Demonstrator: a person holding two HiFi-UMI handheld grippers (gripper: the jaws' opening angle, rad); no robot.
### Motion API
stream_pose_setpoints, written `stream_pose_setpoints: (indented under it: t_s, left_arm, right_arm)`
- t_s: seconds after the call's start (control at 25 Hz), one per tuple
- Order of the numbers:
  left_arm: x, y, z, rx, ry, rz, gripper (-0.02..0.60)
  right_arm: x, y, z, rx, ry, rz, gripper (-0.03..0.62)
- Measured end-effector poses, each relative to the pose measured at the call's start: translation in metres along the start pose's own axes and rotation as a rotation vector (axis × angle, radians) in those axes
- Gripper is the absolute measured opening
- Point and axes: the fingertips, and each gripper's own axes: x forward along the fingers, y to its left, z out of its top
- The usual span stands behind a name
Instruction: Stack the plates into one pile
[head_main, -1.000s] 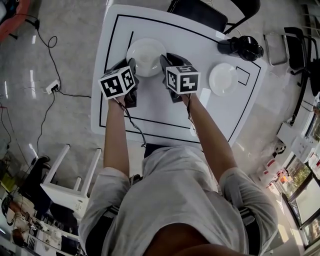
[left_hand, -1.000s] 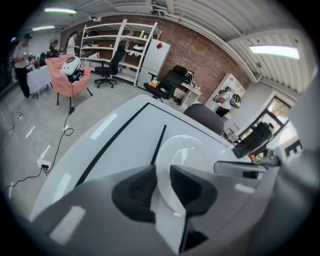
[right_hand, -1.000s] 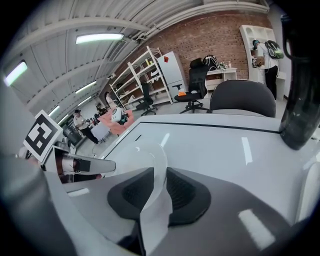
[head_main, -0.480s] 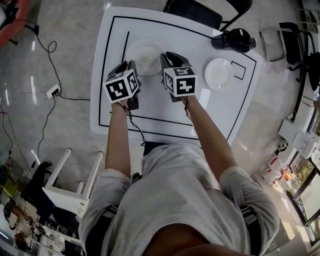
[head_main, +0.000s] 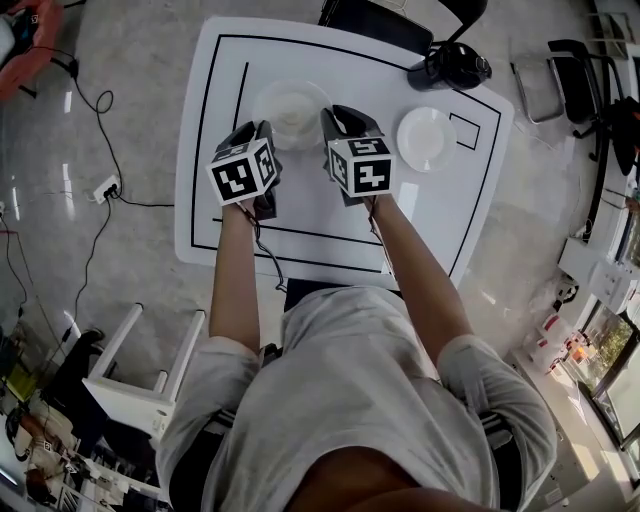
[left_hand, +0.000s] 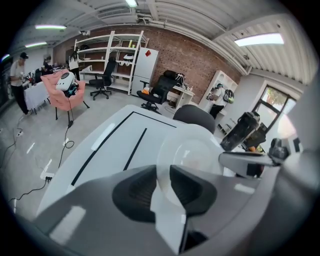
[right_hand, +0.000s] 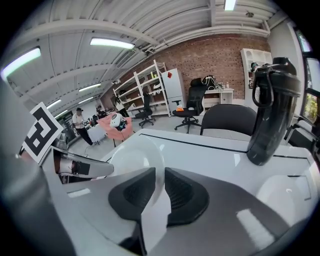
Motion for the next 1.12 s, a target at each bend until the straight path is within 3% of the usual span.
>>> stream_pose_setpoints:
  t_s: [0.32,1.12]
  left_arm:
    - [-0.011,-0.031,-0.013,0.026,-0.02,-0.031,0.075]
    - [0.001,-0.151,-0.026,0.207,0.014,-0.128,0.077]
  right_arm:
    - [-0.032,-0.018,-0.013,0.013,-0.03,-0.026,0.055]
    - [-0.111,-0.11,-0.04,0.14,-0.106,-0.157,0.055]
